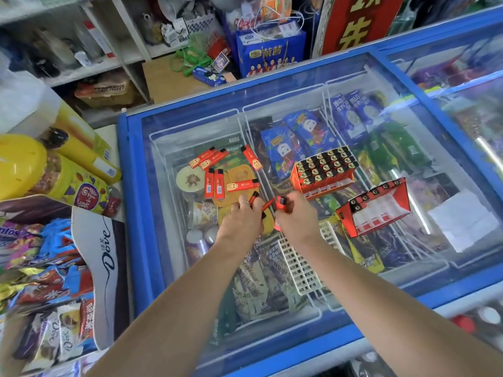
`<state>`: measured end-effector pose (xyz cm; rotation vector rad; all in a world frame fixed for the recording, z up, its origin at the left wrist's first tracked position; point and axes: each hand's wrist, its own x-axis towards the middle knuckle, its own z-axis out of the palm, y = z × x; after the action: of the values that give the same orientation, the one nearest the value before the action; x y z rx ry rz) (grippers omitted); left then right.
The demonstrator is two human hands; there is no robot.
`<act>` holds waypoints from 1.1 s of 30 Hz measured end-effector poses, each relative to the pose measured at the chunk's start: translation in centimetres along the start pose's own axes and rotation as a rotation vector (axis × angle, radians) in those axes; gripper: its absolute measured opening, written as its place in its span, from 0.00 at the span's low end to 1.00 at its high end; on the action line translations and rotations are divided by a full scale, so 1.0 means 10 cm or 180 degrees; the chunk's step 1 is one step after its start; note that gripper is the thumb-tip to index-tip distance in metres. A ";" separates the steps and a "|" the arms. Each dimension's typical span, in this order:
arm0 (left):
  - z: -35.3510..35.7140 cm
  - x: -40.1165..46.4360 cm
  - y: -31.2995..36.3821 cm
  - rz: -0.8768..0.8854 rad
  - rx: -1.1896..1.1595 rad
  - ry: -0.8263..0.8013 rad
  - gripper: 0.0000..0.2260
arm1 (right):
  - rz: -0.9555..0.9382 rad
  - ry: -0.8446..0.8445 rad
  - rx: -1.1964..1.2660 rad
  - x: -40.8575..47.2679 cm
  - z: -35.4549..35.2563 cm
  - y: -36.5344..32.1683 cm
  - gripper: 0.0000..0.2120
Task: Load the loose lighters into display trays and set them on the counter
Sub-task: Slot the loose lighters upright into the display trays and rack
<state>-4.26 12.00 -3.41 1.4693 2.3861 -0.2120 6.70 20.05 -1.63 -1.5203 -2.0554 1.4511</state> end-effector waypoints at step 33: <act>0.36 -0.68 0.79 -0.1581 -0.2567 0.0151 0.16 | -0.1656 -0.0504 -0.0944 -0.43 -0.69 0.42 0.01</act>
<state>6.31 8.82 -4.03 0.5181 2.3798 0.6110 15.67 20.47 0.04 -0.8562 -2.5944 1.1298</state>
